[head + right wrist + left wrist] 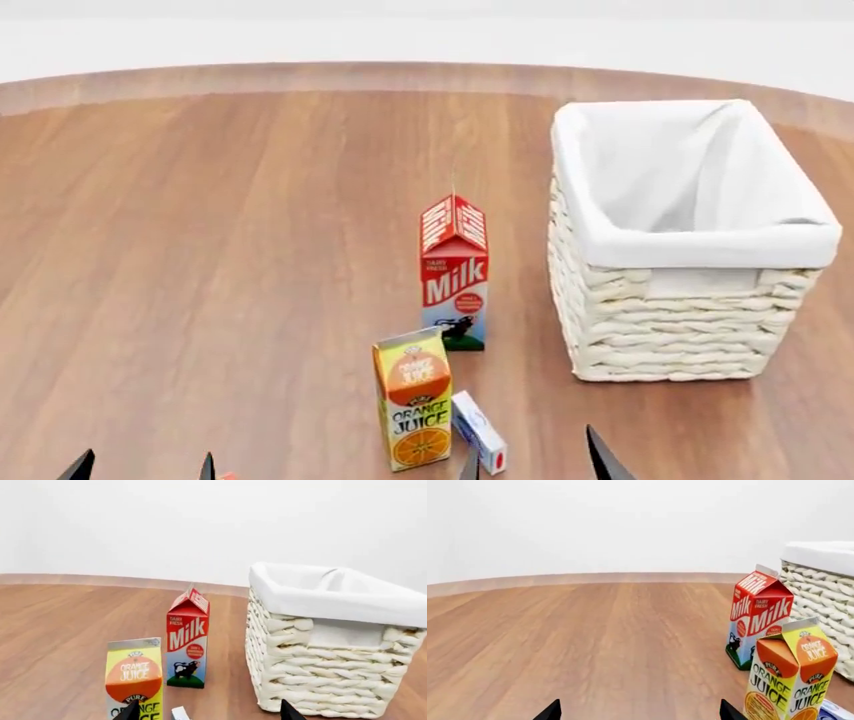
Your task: Pick up the orange juice, and put it in the basket.
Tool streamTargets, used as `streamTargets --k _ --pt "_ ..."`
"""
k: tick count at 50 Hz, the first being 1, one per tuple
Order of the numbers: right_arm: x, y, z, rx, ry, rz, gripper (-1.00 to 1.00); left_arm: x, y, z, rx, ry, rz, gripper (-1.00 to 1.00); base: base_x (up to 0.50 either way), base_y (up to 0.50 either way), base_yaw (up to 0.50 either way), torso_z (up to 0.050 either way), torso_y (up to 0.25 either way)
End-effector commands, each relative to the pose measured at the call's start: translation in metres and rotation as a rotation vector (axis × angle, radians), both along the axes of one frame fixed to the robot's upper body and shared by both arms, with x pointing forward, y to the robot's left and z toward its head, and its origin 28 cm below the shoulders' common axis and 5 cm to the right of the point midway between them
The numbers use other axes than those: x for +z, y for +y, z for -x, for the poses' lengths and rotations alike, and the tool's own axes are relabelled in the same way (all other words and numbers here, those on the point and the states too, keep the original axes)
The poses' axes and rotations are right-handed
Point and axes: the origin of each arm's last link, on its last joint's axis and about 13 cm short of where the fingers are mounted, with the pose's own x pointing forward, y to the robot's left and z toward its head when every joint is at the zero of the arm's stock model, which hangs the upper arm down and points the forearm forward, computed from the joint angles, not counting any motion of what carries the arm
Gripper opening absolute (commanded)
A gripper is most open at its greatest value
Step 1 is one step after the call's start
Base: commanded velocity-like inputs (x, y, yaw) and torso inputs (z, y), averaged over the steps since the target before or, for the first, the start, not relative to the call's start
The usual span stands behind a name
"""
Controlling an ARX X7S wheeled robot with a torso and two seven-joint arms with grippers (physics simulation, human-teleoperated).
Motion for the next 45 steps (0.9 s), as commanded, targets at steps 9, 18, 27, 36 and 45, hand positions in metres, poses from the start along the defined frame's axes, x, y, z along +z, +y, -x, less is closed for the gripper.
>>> streamTargets --k 9,18,27,36,45 --pt "-0.0002 -0.0008 0.0001 -0.012 -0.005 -0.004 1.0 0.0 0.0 0.0 0.0 0.0 0.0 1.0 0.26 0.0 0.0 0.0 0.002" --pt "-0.0006 -0.0009 0.0004 -0.017 -0.008 -0.007 1.0 0.0 0.0 0.0 0.0 0.0 0.0 1.0 0.26 0.0 0.0 0.0 0.0" --pt "-0.0021 -0.0009 0.0009 -0.014 -0.007 -0.004 1.0 0.0 0.0 0.0 0.0 0.0 0.0 1.0 0.26 0.0 0.0 0.0 0.0" --pt "-0.003 -0.0004 0.0013 -0.01 -0.005 -0.005 1.0 0.0 0.0 0.0 0.0 0.0 0.0 1.0 0.26 0.0 0.0 0.0 0.0" --pt "-0.0024 0.0012 0.0025 -0.008 -0.007 0.002 1.0 0.0 0.0 0.0 0.0 0.0 0.0 1.0 0.14 0.0 0.0 0.0 0.0"
